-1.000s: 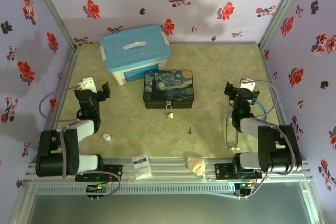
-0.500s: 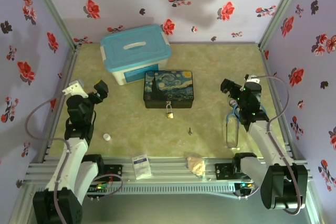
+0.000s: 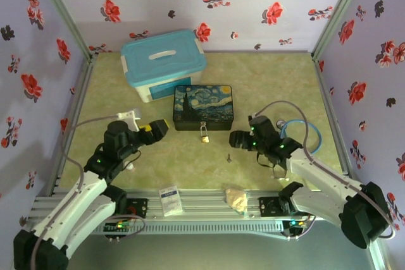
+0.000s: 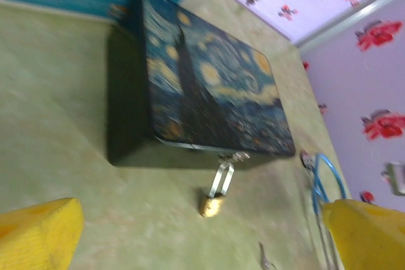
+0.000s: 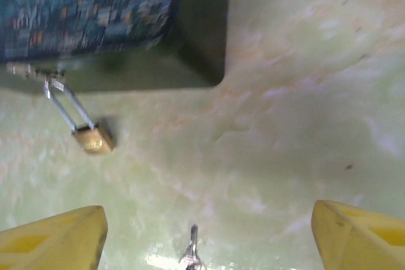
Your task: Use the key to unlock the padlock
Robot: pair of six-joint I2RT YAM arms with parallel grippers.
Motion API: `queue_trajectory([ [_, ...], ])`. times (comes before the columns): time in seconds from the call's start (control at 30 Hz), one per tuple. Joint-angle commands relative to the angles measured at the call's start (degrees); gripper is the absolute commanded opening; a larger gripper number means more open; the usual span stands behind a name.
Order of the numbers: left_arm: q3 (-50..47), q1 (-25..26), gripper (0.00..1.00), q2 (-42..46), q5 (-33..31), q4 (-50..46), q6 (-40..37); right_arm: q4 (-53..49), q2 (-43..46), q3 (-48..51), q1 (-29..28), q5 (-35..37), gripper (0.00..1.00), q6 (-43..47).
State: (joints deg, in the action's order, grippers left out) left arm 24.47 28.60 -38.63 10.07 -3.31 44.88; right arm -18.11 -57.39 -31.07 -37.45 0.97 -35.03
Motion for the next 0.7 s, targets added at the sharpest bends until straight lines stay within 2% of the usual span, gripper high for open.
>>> queue_trajectory([
  [0.0,-0.73,6.52,1.0,-1.78,-5.09,2.52,4.7,-2.25,-2.34,1.39,-4.82,5.94,0.77,-5.23],
  [0.1,1.1,12.72,1.0,-5.14,-10.06,1.22,3.95,-1.58,-4.76,0.74,-9.03,7.81,0.69,-5.77],
  [0.23,2.34,17.91,1.0,-8.82,-13.53,2.03,3.98,-5.42,-10.24,-2.85,-12.66,9.04,0.55,-5.95],
  [0.37,1.33,20.32,1.0,-9.97,-15.36,5.31,5.53,-5.96,-13.81,-3.51,-16.07,10.61,0.52,-6.14],
  [0.67,1.49,23.87,1.0,-12.87,-15.5,8.61,6.35,-1.14,-19.21,-3.33,-20.08,10.86,0.36,-7.68],
])
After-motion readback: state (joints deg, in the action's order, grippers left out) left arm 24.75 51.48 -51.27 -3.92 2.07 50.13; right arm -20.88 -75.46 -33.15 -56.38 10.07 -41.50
